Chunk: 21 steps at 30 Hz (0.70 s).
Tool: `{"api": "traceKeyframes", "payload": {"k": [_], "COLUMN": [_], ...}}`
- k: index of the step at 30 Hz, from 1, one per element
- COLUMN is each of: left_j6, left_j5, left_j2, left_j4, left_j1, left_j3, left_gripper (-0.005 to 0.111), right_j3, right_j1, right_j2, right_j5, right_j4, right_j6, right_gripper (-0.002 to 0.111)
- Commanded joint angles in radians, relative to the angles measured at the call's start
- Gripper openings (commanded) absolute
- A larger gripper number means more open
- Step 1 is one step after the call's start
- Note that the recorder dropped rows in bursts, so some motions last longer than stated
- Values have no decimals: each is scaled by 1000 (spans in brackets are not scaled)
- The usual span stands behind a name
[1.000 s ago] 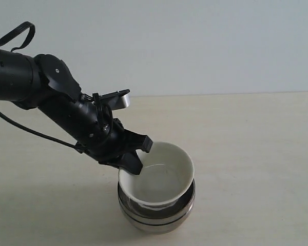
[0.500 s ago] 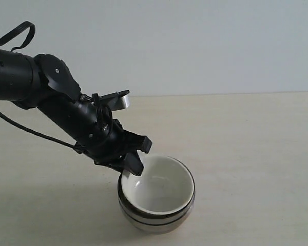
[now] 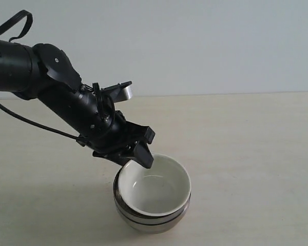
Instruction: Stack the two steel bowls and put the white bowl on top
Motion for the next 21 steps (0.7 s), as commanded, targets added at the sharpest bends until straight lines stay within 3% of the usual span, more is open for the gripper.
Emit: {"api": "traceKeyframes", "payload": {"k": [1,15,21], "left_j6": [-2,-59,-61], "left_j5": [23,68,49], "left_j2": [-38,-74,-104], "left_j4": [8,138,186], "left_j1": [-2,-2,-2], "left_j3": [-21,-21,0], "left_gripper": [53,53,24], "right_j3": [-1,-1,-1], "right_j1": [3,3,3], "right_j2": [-5,-5,-5], "right_j5": [-7,-7,-7], "right_j4": [-8,-8,-8], "right_j6": [-1,-1,-1], "right_gripper": [0,0,0]}}
